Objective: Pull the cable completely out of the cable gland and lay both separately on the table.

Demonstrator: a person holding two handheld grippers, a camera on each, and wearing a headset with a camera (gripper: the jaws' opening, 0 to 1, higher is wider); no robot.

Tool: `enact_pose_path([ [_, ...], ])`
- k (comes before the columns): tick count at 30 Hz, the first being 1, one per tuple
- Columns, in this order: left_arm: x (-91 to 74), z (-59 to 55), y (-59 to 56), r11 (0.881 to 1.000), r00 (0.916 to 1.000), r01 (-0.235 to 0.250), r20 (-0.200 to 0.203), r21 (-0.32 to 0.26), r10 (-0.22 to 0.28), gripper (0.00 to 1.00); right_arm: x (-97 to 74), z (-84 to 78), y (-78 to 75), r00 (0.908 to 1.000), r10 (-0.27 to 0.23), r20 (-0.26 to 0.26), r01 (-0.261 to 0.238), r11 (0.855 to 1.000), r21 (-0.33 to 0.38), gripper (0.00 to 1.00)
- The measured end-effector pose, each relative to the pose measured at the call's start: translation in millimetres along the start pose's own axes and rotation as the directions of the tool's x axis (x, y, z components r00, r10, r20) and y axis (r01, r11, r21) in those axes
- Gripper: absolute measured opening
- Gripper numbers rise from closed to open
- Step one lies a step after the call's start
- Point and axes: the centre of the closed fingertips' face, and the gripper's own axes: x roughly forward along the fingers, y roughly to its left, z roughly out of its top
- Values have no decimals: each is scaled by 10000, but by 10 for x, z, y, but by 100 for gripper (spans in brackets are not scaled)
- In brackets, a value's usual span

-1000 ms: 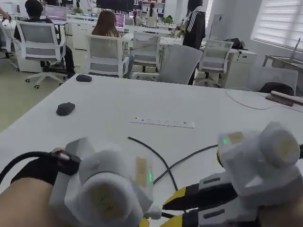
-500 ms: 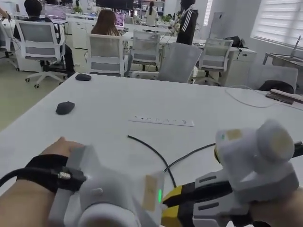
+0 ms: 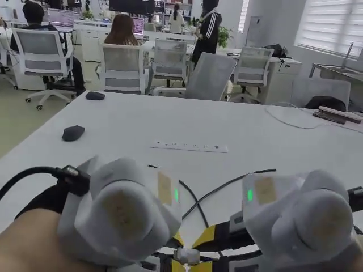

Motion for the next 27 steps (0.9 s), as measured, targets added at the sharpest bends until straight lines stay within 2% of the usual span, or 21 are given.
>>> enact_pose_path([
  [5, 5, -26, -18, 10000, 9999, 32, -113, 68, -31, 17, 15, -115, 19, 9994, 44, -348, -42, 10000, 57, 18],
  [7, 9, -33, -36, 9999, 9998, 137, -170, 93, -136, 17, 6, -134, 20, 9989, 10, -463, -10, 10000, -13, 3],
  [10, 9, -22, -18, 10000, 9999, 29, -126, 93, -28, 17, 5, -140, -5, 9989, -3, -479, 7, 10000, 83, 3],
  [11, 4, -42, -14, 9999, 9997, 10, -238, 135, -7, 17, 3, -147, -11, 9986, -39, -521, 41, 10000, 21, 3],
  [13, -17, -188, 27, 9986, 9958, -117, -905, 514, 163, 17, -14, -197, -42, 9974, -211, -688, 204, 9997, -115, 3],
  [18, -91, -228, 103, 9994, 9976, -331, -609, 52, 334, 17, -102, -292, -102, 9980, -423, -466, 440, 9984, 351, 3],
  [23, -107, -326, 158, 9985, 9944, -547, -909, -15, 543, 17, -155, -474, -147, 9976, -461, -510, 506, 9945, 921, 3],
  [27, -124, -379, 184, 9977, 9927, -665, -1018, -116, 650, 17, -224, -638, -207, 9957, -665, -646, 746, 9882, 1335, 3],
])
